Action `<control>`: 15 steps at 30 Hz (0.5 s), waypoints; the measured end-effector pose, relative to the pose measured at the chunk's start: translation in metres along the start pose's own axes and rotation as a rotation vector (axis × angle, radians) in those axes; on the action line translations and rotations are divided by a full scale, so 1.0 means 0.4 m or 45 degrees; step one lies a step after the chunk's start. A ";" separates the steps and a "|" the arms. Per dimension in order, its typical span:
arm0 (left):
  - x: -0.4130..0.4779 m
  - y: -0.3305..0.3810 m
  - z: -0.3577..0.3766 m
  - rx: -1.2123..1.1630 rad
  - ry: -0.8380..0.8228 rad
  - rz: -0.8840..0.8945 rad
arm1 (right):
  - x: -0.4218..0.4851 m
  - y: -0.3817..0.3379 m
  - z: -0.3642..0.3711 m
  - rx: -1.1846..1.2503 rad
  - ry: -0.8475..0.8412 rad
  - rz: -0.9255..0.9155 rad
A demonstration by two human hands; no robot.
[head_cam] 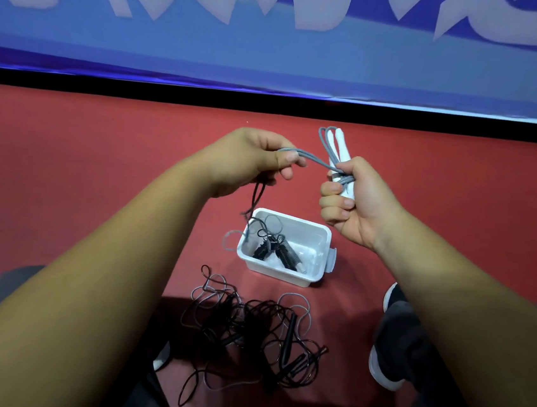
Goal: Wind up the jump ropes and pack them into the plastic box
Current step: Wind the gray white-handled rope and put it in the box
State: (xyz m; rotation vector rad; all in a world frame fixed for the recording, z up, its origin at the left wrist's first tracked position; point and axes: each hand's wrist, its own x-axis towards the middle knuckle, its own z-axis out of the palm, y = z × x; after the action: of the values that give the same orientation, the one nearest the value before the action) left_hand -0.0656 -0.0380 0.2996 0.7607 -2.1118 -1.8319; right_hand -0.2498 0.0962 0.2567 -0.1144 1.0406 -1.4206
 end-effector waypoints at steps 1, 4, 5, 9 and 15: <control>-0.002 0.001 -0.009 0.010 -0.054 0.037 | 0.000 -0.002 -0.001 0.009 0.001 -0.006; -0.010 0.006 -0.034 0.255 -0.142 0.080 | -0.002 -0.016 -0.002 0.065 0.001 -0.030; -0.012 0.004 -0.039 0.375 -0.159 0.068 | -0.004 -0.021 0.000 0.078 -0.005 -0.034; -0.011 -0.018 -0.042 0.602 -0.236 -0.088 | -0.015 -0.025 0.016 0.026 -0.048 -0.033; 0.008 -0.056 -0.051 0.787 -0.146 -0.193 | -0.032 -0.009 0.032 -0.151 -0.198 0.049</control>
State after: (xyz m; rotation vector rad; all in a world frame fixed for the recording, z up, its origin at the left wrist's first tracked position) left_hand -0.0529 -0.0588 0.2810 0.9824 -2.8063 -1.2967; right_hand -0.2420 0.0997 0.2730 -0.2853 0.9930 -1.2938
